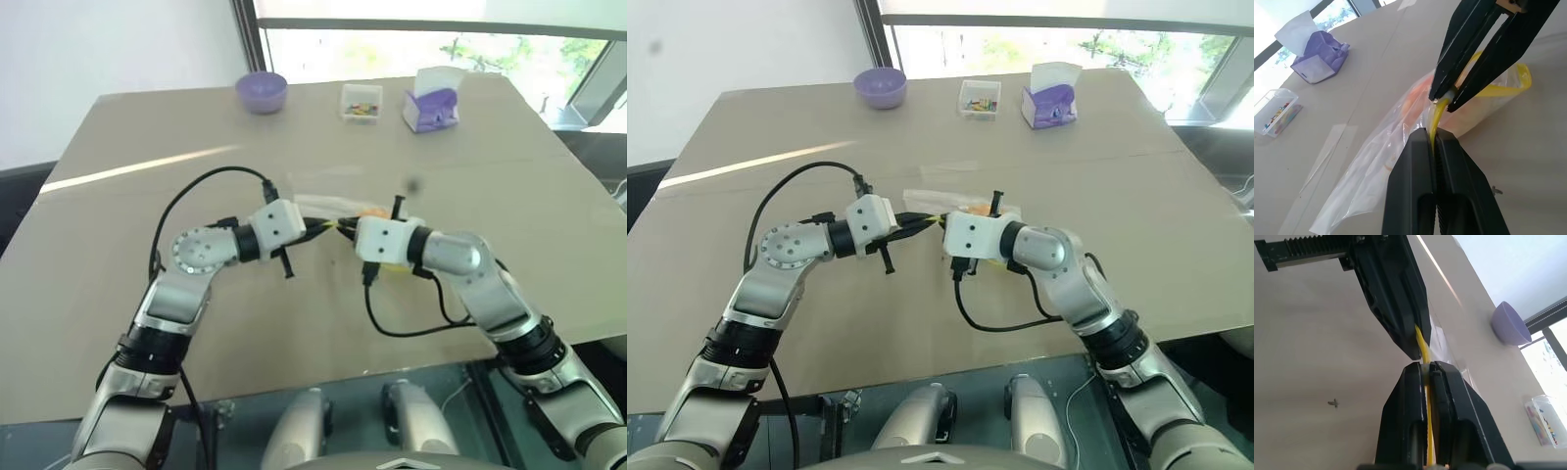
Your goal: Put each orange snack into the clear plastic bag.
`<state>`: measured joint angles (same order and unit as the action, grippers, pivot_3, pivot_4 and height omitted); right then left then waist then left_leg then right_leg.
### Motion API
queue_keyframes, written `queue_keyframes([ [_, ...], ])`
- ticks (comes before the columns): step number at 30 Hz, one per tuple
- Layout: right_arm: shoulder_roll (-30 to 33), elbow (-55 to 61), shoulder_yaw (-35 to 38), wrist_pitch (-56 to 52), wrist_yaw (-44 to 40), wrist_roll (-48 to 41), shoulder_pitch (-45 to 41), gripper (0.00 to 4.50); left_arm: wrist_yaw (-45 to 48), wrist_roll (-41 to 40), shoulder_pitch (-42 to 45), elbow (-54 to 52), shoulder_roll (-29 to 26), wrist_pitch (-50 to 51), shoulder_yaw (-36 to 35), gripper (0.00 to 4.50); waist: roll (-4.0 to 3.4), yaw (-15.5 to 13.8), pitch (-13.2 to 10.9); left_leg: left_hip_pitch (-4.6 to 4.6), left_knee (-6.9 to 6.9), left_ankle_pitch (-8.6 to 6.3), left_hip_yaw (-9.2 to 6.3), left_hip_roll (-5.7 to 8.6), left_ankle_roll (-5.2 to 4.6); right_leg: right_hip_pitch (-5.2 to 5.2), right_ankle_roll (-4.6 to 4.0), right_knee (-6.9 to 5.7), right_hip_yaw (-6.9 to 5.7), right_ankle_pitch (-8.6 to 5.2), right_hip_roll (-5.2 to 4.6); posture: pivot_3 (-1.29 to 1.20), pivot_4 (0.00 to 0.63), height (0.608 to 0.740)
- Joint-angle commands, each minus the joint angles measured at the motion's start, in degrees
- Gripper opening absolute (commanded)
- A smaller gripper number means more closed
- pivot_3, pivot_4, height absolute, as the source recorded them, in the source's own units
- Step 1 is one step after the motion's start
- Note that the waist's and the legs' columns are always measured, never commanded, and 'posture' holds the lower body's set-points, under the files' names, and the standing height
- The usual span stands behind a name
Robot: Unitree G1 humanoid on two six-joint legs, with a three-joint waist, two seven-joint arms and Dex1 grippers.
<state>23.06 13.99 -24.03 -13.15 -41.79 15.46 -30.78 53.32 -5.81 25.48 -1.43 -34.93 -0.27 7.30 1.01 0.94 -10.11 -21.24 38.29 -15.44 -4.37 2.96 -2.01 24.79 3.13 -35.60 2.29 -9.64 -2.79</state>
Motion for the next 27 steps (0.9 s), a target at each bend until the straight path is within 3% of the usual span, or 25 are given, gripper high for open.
queue_keyframes([
  [1,2.85,1.55,3.91,-1.50,0.83,0.65,1.69,0.16,-1.40,-0.08,0.11,0.83,-1.08,-0.86,-2.71,0.00,0.00,-0.02,0.00,0.00,0.00,0.00,0.00,0.00,0.00,0.00,0.00,0.00,0.00,0.00,0.00,0.00,0.150,0.740],
  [27,14.78,0.58,12.50,-1.08,2.92,-0.47,12.05,0.16,-2.84,-0.83,-1.06,1.71,-2.04,-0.48,-4.04,0.00,0.03,-0.10,-0.02,-0.11,0.00,0.00,-0.02,-0.02,-0.01,0.03,0.02,0.15,-0.04,-0.01,-0.02,0.00,0.150,0.740],
])
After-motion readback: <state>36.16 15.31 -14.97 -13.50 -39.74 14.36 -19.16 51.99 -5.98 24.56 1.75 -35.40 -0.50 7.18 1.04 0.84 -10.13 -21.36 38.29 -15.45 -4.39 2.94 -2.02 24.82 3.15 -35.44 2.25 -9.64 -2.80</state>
